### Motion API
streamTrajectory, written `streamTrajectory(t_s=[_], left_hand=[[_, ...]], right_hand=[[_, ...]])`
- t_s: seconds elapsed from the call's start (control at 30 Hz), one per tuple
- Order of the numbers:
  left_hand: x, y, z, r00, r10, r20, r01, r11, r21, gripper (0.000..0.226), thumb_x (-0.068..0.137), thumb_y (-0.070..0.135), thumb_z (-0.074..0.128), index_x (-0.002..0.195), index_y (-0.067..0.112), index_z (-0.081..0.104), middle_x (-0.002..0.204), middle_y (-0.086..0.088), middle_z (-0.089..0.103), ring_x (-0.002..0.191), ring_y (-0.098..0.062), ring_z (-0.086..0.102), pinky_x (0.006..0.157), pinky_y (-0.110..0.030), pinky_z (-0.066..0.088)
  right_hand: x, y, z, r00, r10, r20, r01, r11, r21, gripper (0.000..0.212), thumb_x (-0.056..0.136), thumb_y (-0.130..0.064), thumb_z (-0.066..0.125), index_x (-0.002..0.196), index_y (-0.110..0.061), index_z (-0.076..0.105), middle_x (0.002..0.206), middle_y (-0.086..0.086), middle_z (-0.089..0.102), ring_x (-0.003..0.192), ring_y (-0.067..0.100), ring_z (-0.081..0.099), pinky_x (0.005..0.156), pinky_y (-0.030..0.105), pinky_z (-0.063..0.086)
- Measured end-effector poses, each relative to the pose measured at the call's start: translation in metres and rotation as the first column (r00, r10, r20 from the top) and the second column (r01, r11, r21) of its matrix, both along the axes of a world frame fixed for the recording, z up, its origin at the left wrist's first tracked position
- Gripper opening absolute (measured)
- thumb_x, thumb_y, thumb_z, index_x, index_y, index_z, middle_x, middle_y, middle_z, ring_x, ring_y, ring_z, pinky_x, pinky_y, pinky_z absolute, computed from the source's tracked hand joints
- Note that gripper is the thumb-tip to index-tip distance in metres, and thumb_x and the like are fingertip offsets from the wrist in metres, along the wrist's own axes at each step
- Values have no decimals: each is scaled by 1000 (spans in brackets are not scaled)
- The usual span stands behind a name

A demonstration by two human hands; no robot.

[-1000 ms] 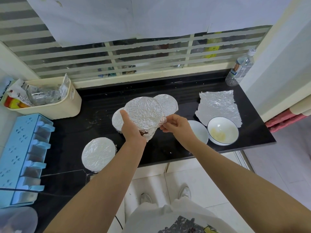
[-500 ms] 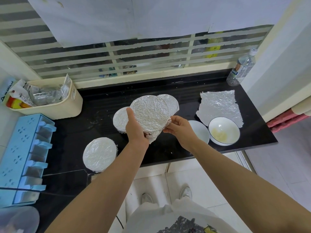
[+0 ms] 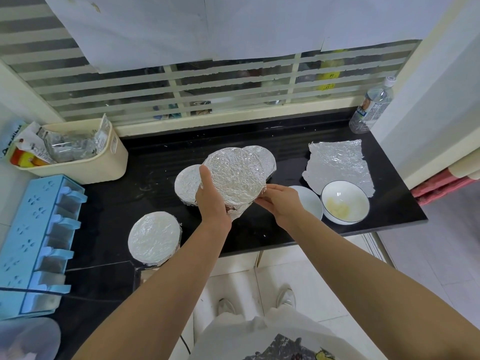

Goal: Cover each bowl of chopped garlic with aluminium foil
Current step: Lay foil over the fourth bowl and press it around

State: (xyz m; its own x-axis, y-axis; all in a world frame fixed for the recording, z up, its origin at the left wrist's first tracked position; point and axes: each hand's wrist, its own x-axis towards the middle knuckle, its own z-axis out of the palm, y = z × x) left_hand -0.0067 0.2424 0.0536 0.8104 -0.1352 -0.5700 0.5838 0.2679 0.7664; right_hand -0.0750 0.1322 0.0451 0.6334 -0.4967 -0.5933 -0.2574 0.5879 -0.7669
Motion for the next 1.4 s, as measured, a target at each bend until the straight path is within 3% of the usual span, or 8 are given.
streamTrajectory(t_s=[0.17,0.37,0.47,0.67,0.77,0.9,1.13,1.4], left_hand=[[-3,1,-3,993,0,118,-8,998,70,46,95,63,44,125,30,54,130,2,60,121,-20,56,109,-44,44],[-4,2,-4,987,-57,151,39,992,120,70,87,70,49,138,23,51,134,1,58,123,-20,55,109,-45,44],[-8,3,-4,987,-100,127,86,990,110,81,77,77,50,138,24,52,131,-1,61,120,-22,59,106,-46,47],[-8,5,-7,984,-173,42,170,983,69,40,92,67,47,109,34,62,120,1,68,111,-23,64,101,-48,50],[-7,5,-6,984,-180,3,179,981,71,49,93,65,46,122,28,59,122,-1,66,113,-25,63,101,-49,50],[-9,5,-7,980,-197,1,197,978,74,59,91,68,46,131,27,57,124,0,65,114,-25,62,102,-49,49],[-4,4,-4,965,-263,-27,264,956,126,65,91,70,43,136,25,53,128,-2,63,114,-25,60,101,-48,49],[-4,6,-5,952,-304,-34,306,944,125,50,95,66,40,121,27,58,119,-1,66,111,-24,62,103,-48,48]], right_hand=[[7,5,8,998,-55,35,47,981,189,17,91,-11,43,88,-2,57,80,12,67,75,24,66,76,35,59],[13,14,14,993,110,49,-114,990,81,32,98,-49,46,114,-23,55,103,-2,67,97,16,64,88,34,54],[16,16,14,992,123,5,-123,992,33,36,95,-53,48,113,-22,55,98,-6,66,93,13,65,83,30,55],[15,14,10,990,124,-63,-130,986,-105,39,94,-64,36,106,-32,55,101,-9,66,92,11,64,79,30,56],[15,13,7,988,108,-113,-116,991,-66,52,91,-70,33,111,-26,54,102,-4,67,95,16,65,89,35,55],[15,12,7,992,87,-88,-88,996,-13,52,91,-70,33,108,-26,54,91,-6,66,87,15,65,83,34,56],[12,9,-4,997,72,15,-73,985,157,60,86,-76,35,119,-31,58,121,1,67,107,25,66,95,46,53],[15,7,-14,999,46,24,-50,981,189,65,85,-74,41,128,-28,57,123,3,67,108,27,66,96,49,52]])
